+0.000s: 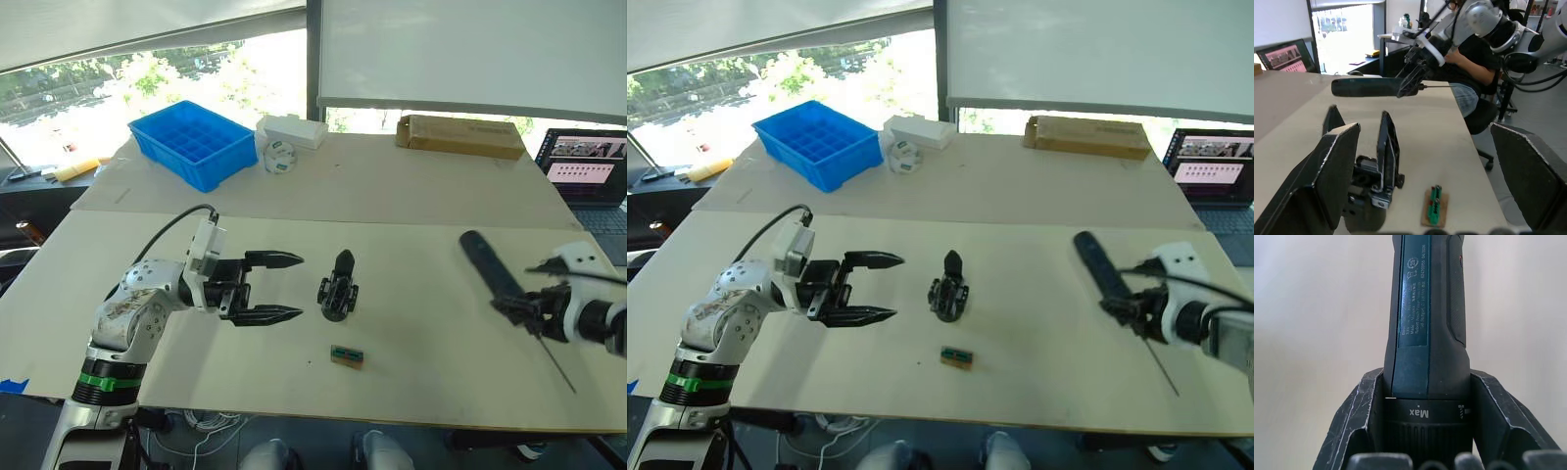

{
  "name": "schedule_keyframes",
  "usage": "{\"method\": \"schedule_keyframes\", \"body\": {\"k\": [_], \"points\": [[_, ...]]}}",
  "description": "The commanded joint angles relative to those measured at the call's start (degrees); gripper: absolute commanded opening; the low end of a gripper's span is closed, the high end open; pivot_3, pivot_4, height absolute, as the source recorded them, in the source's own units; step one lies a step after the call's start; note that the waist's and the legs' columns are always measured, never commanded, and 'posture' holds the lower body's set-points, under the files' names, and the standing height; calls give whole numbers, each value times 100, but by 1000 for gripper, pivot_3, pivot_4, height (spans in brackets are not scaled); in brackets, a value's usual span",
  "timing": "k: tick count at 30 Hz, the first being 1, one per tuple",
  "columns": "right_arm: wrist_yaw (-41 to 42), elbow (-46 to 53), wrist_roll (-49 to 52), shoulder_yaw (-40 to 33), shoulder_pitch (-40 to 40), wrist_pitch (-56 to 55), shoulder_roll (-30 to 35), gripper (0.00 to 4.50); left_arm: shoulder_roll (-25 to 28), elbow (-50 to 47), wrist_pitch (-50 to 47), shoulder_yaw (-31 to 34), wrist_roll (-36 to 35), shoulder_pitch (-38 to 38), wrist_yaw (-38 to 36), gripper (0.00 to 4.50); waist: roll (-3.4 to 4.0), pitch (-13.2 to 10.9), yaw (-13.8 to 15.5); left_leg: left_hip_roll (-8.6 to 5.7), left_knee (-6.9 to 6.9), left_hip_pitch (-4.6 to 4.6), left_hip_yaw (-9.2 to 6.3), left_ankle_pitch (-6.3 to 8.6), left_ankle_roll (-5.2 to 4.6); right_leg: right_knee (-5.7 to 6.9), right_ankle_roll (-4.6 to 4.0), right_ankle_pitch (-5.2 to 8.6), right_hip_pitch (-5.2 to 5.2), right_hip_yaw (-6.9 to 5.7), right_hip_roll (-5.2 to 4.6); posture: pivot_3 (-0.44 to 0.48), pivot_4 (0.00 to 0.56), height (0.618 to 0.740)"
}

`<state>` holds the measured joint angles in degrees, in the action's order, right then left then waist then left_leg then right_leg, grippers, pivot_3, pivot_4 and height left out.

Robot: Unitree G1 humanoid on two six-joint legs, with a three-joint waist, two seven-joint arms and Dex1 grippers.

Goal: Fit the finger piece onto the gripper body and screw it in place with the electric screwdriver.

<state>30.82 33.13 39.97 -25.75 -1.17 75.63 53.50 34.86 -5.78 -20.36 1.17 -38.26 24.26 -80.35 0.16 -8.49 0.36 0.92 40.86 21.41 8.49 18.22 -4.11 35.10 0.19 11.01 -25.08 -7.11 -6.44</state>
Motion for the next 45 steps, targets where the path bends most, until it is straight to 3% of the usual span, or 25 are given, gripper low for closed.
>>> {"method": "schedule_keyframes", "body": {"k": [1,5,14,15,19,20,27,32,38,45], "points": [[-265,668,-140,-81,319,-174,-194,1959,121,-87,270,59,96,-67,-168,4500,-2,-1,17,-4,3,2,1,0,-1,0,6,2,-1,0,-3,0,150,740],[-504,824,-699,557,837,-889,-430,1959,118,-93,581,-72,277,-243,-313,4500,-5,-3,32,-15,10,2,3,3,-6,-6,49,13,4,8,-11,0,150,740],[-217,389,-914,887,1085,-1007,-316,1959,179,-18,628,-54,362,-341,-292,4500,-7,-5,33,-10,8,1,3,1,-8,1,22,10,0,6,0,0,150,740],[-230,335,-882,841,994,-935,-347,3030,185,-7,617,-51,375,-333,-285,4500,-8,-5,36,-10,9,1,3,1,-8,1,23,10,1,5,-1,0,150,740],[99,416,-495,737,674,-355,-62,4366,218,25,599,-67,415,-304,-323,4500,-12,-6,27,-11,11,1,2,2,-9,-1,26,9,3,8,-5,0,150,740],[250,490,-314,710,603,-128,99,4441,236,11,580,-89,420,-321,-344,4500,-13,-6,27,-11,11,0,1,2,-10,-2,26,9,3,8,-5,0,150,740],[575,361,258,1144,-595,1289,1094,4441,356,-113,603,-246,452,-554,-549,4500,-16,-8,13,-6,10,4,-8,3,-11,-3,-7,-4,-1,9,-9,0,150,740],[857,97,191,2430,-1432,1428,2087,4441,376,-211,823,-387,542,-747,-756,4500,-16,-8,28,-6,10,19,-23,6,-16,-9,-12,-1,-10,14,-21,0,150,740],[915,-404,23,3569,-2261,1476,1914,4441,335,-225,820,-374,529,-773,-606,4500,-18,-9,18,-7,15,36,-28,6,-16,-9,-12,-2,-16,5,-22,0,150,740],[805,-929,-197,4129,-2689,1569,1577,4441,327,-322,804,-379,520,-832,-491,4500,-17,-9,16,-7,30,39,-28,6,-16,-4,-8,-4,-15,4,-22,0,150,740]]}}
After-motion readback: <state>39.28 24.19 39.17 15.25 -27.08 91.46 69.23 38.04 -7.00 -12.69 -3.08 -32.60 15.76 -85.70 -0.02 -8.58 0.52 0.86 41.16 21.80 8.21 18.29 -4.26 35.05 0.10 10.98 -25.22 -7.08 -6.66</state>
